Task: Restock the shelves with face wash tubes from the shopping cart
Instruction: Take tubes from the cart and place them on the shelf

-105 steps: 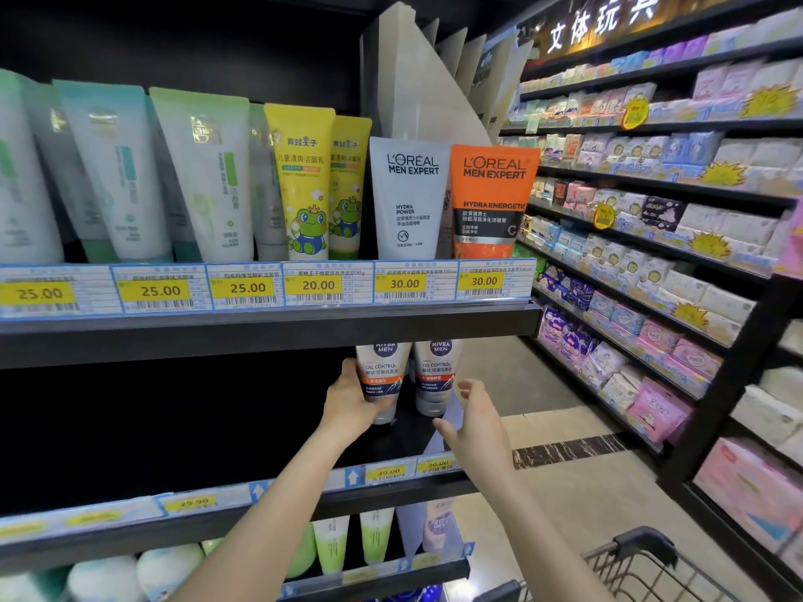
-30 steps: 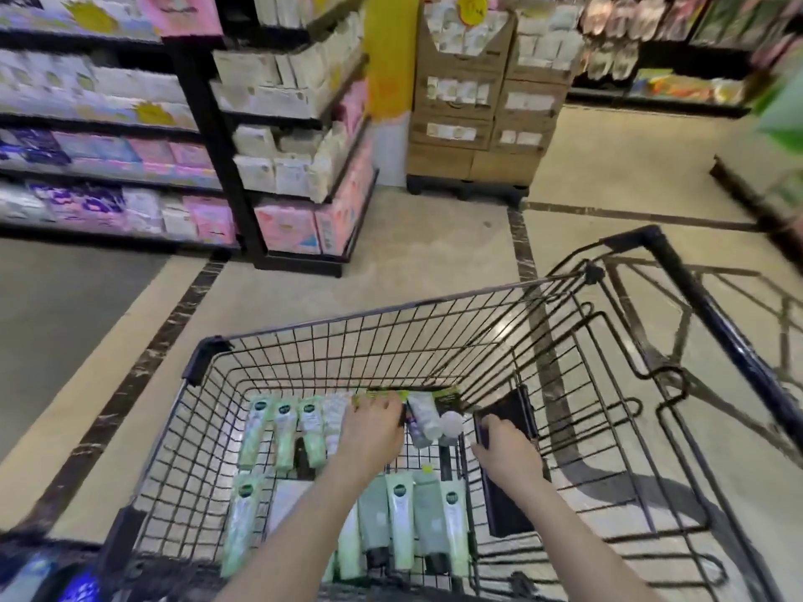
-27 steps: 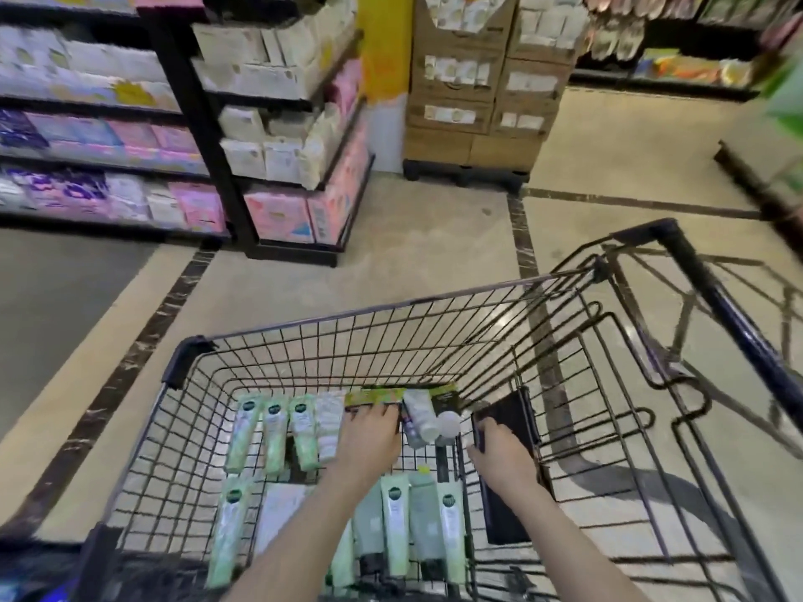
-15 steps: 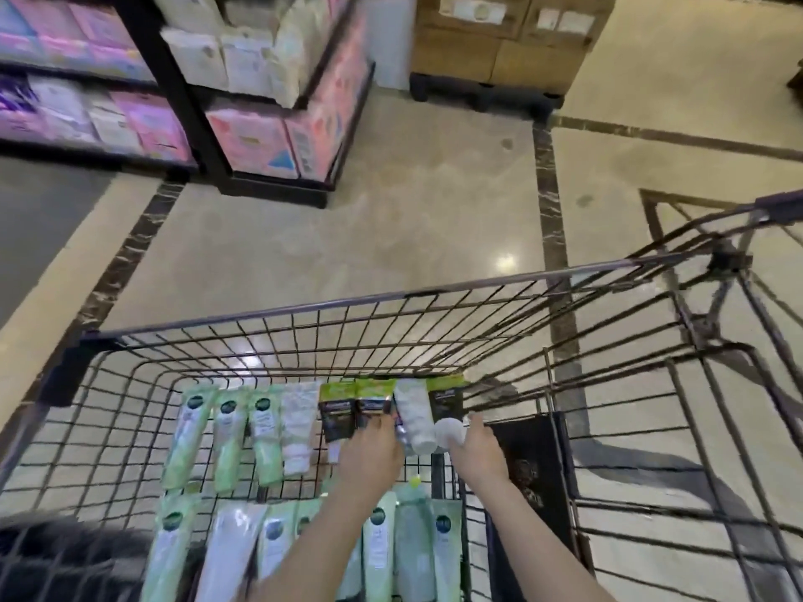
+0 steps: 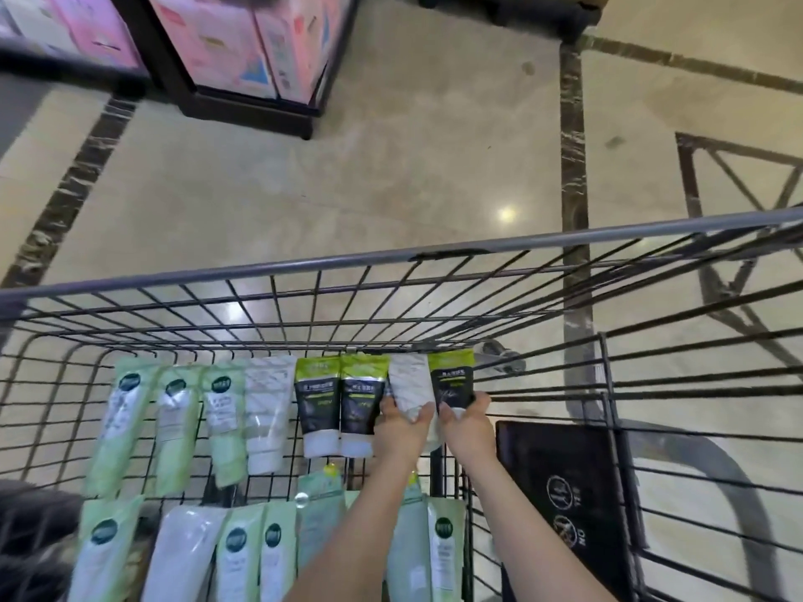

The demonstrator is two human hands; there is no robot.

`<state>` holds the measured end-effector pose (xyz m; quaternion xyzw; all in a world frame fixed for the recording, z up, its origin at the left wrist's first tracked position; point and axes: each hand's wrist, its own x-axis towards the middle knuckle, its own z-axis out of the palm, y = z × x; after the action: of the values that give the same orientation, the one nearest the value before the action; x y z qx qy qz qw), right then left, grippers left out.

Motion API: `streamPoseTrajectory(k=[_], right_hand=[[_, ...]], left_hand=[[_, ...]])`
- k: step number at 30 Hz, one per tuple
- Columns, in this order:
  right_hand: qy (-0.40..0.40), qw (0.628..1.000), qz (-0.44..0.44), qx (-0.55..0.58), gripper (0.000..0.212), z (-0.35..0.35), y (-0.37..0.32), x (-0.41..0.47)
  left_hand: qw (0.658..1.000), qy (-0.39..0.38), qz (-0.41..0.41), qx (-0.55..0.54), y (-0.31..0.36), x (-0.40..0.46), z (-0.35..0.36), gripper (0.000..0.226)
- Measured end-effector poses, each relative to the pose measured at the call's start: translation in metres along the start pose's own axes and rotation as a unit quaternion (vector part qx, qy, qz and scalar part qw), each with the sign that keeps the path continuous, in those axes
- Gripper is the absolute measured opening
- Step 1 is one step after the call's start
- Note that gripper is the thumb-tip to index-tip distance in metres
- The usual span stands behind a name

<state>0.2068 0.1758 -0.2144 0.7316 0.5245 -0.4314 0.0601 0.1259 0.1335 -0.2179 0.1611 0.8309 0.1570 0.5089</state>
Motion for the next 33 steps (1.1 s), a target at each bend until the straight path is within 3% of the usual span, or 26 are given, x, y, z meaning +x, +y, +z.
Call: streamPoseTrajectory(k=[4,7,10,14,22,25,33], right_hand=[[0.031,0.999,0.015,0.029,0.053,0.004,-0.002,-0.008],[0.036,0.996,0.033,0.071,0.054,0.003,-0.003,-0.024],[0.044,0.991,0.038,0.117,0.058,-0.004,0.000,-0.047],[0.063,0.979,0.032,0.191,0.060,-0.016,0.004,-0.087],[0.008,0.929,-0.044,0.368,0.064,-0.044,-0.004,-0.181],[-0.024,0.906,-0.080,0.415,0.067,-0.052,-0.009,-0.222],[-0.074,0.882,-0.203,0.419,0.044,-0.073,-0.044,-0.326]], left_hand=[[0.997,-0.018,-0.015,-0.067,-0.005,0.003,-0.003,0.066],[0.992,-0.032,-0.017,-0.123,-0.012,-0.005,-0.008,0.049],[0.986,-0.048,0.006,-0.163,-0.018,-0.028,-0.018,0.025],[0.983,-0.055,0.046,-0.170,-0.025,-0.064,-0.039,0.022],[0.964,-0.004,0.106,-0.243,-0.046,-0.155,-0.098,0.047],[0.953,0.025,0.139,-0.268,-0.051,-0.196,-0.129,0.041],[0.905,0.114,0.253,-0.323,-0.076,-0.308,-0.216,0.049]])
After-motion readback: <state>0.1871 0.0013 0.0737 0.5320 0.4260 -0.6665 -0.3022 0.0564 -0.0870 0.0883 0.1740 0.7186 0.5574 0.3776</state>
